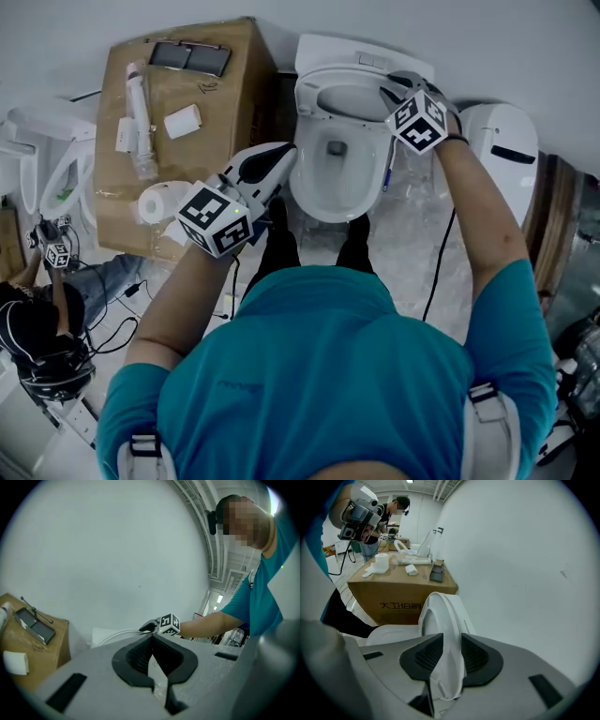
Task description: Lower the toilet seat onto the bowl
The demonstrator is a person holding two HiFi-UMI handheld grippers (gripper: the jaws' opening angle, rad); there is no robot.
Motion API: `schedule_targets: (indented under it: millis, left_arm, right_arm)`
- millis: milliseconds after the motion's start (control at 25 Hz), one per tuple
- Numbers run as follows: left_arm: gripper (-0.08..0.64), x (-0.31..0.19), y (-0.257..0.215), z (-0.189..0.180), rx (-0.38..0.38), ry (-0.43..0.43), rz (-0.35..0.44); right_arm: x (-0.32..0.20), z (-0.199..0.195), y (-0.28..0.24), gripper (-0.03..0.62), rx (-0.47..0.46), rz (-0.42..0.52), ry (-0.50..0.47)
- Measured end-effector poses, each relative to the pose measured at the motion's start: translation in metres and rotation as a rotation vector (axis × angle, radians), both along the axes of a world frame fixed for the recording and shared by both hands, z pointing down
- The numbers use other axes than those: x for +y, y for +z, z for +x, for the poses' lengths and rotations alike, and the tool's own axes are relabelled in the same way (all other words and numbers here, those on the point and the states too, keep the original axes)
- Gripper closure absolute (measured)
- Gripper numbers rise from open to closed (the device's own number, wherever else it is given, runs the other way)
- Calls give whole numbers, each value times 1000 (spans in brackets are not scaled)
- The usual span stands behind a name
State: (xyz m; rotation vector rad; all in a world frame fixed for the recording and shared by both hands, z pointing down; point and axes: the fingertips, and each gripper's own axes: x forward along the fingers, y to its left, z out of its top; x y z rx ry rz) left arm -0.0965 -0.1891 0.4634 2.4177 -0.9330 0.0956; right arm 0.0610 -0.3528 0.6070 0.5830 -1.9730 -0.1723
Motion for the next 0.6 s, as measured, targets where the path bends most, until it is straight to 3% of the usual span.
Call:
schedule_targets:
  millis: [600]
  left_arm:
    - [557,13,3,6,17,11,-5]
  right_arm:
    - [50,-5,0,502,-22,-81,-105]
